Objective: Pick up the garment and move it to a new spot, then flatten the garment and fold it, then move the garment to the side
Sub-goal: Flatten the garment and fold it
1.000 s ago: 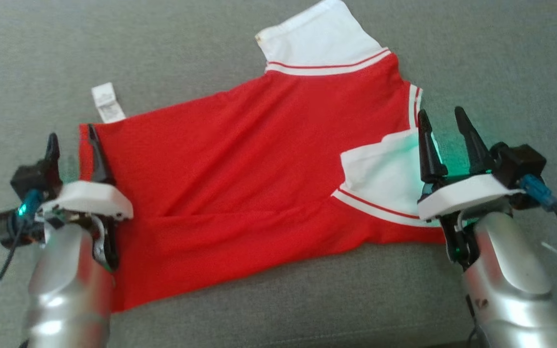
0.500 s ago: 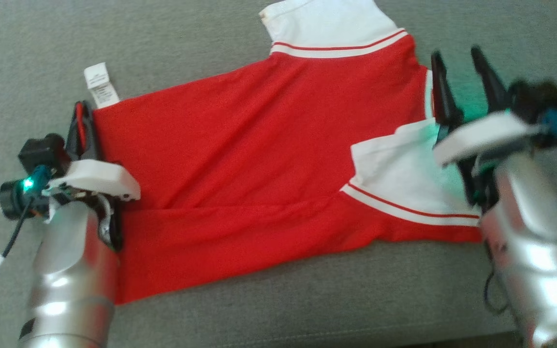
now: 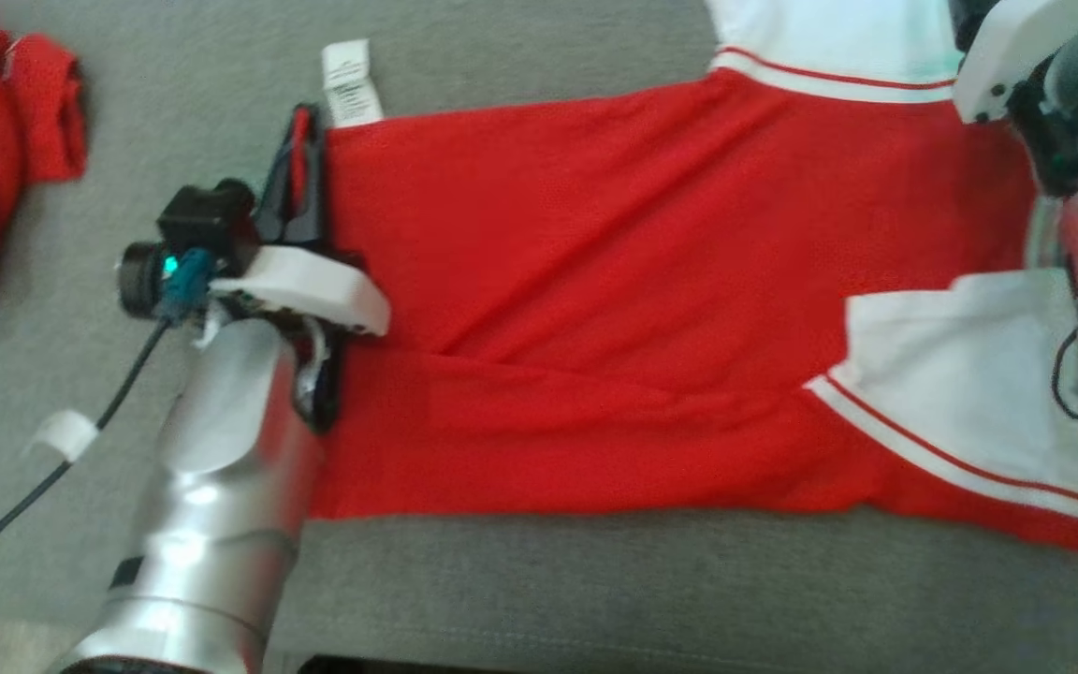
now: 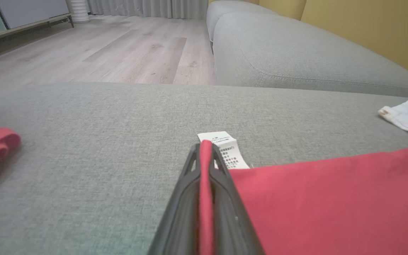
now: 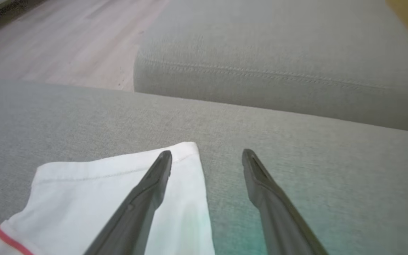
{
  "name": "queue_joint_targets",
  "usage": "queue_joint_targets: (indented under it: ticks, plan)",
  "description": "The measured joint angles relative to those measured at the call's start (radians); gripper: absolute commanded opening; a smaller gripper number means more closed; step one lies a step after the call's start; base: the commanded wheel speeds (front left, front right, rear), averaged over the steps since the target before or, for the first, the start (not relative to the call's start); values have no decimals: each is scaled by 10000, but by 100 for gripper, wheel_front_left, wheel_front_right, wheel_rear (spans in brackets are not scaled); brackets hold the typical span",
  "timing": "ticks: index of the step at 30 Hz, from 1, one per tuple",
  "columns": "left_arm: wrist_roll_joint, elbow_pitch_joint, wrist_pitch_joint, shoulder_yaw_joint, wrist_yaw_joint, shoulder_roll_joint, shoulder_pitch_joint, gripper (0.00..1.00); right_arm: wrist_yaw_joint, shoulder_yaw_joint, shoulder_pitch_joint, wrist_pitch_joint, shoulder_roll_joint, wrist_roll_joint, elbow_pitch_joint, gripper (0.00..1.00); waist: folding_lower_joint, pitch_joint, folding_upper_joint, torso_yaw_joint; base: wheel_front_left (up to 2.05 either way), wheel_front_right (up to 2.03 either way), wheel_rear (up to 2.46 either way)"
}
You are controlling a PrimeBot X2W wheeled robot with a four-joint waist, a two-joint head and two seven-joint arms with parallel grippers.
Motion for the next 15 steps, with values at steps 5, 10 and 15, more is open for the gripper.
queue_joint_targets:
  ticks: [5,10,15]
  plan:
    - [-1200,-470,0,-1530,447,-19,-157,0,0,134,-565,330,-236,-205,961,100,-1,331,0,738,0,0,0]
    - [-1829,-629,0,-2247,884,-19,-165,0,0,261,-1091,464,-324,-291,1538,88,-2,589,0,1118,0,0,0]
    - [-1881,-654,0,-2345,1080,-19,-188,0,0,44,-1134,-874,-426,-698,1845,0,-3,519,0,1029,0,0,0]
